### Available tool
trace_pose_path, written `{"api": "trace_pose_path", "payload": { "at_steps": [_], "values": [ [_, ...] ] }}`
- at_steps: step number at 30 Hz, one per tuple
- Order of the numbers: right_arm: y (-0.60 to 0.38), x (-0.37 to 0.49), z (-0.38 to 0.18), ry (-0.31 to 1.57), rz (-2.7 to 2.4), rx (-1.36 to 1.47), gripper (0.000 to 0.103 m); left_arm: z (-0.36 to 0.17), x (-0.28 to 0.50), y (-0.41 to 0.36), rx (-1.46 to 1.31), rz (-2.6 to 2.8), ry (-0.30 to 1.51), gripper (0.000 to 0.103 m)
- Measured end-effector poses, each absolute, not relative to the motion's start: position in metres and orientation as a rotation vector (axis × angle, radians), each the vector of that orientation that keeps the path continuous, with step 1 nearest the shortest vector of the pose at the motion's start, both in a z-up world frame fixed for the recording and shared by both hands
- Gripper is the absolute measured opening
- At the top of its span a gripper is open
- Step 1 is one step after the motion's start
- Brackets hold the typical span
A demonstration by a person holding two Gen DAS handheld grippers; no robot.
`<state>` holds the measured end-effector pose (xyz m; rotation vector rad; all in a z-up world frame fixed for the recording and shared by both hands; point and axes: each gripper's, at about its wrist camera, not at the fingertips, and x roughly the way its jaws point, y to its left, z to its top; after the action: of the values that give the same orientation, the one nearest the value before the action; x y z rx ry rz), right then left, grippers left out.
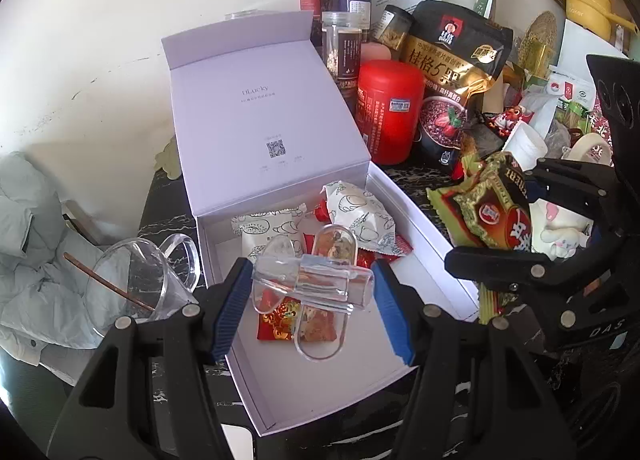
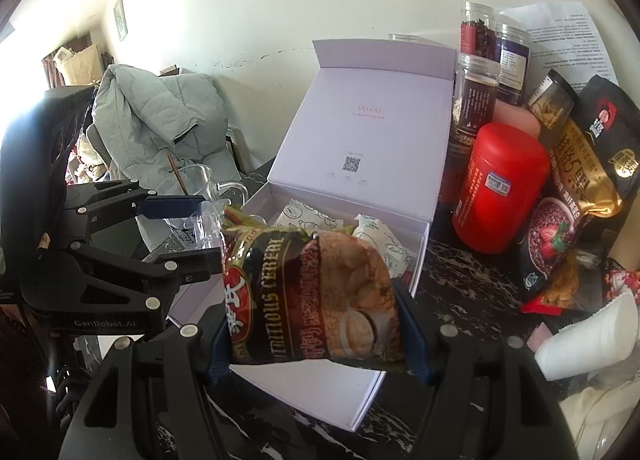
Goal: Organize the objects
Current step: 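Carry the clear stand and cereal bag into the lavender box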
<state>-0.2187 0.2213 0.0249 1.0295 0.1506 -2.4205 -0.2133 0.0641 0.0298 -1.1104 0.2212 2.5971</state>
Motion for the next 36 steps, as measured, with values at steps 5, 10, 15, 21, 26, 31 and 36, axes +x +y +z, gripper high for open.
{"api": "trace_pose_path", "payload": {
  "at_steps": [5, 10, 15, 21, 26, 31, 36],
  "values": [
    [0.22, -0.229, 0.01, 0.158, -2.405, 1.061, 0.069, 0.013, -0.224, 0.07, -1.137, 2.596, 0.27, 0.06],
    [0.22, -0.238, -0.005, 0.15, -2.381, 1.097, 0.069, -0.002, -0.235, 0.069, -1.192, 2.575, 0.266, 0.06],
    [0.218, -0.241, -0.018, 0.148, -2.356, 1.133, 0.069, -0.015, -0.241, 0.073, -1.216, 2.56, 0.296, 0.06],
    [0.215, -0.242, -0.03, 0.168, -2.327, 1.15, 0.069, -0.034, -0.246, 0.078, -1.256, 2.527, 0.32, 0.06],
    [0.215, -0.244, -0.04, 0.166, -2.306, 1.186, 0.069, -0.048, -0.248, 0.082, -1.298, 2.498, 0.331, 0.06],
    [0.213, -0.245, -0.044, 0.183, -2.297, 1.19, 0.069, -0.056, -0.249, 0.086, -1.319, 2.493, 0.337, 0.06],
    [0.211, -0.247, -0.046, 0.187, -2.291, 1.198, 0.069, -0.059, -0.25, 0.087, -1.321, 2.489, 0.35, 0.06]
  ]
}}
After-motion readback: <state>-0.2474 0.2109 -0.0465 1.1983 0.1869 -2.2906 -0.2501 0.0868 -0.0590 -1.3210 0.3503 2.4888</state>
